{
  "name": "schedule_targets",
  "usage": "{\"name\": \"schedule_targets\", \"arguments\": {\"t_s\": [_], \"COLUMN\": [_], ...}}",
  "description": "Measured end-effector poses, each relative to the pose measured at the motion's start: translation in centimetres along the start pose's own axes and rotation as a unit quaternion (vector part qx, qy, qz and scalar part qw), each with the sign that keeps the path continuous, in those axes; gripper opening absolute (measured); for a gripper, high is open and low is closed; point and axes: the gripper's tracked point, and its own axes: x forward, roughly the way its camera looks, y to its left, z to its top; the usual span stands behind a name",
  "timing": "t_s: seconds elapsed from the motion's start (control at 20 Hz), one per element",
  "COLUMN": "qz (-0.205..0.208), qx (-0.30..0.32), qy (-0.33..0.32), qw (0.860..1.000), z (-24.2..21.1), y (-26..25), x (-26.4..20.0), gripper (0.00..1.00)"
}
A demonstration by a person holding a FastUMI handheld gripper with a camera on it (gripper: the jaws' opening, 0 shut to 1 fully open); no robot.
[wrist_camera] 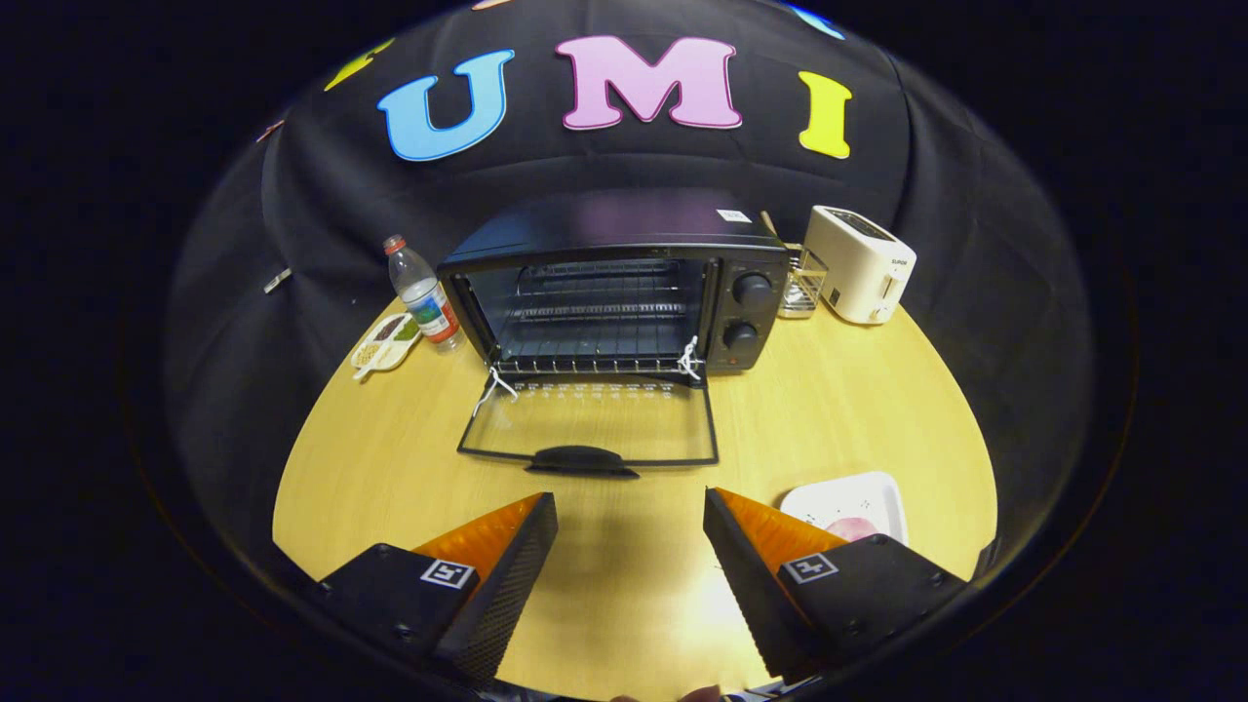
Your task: Open the toaster oven, put the food inside, and close the toaster oven door.
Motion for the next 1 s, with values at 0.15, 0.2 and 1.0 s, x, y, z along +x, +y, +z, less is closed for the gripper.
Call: {"name": "schedule_targets", "arguments": {"t_s": [0.15,0.2,1.0], "qz": [0.001,0.0,0.017], "qx": [-0.018,-0.011,0.05], "qy": [0.049,0.066,0.271], "qw": [0.999,0.998,0.961], "z": [-0.9,-1.3,-10.9], "y": [-6.3,-8.5,-26.5], "x": [-1.0,-1.0,7.2], "gripper": [0.99,0.99,0.63]}}
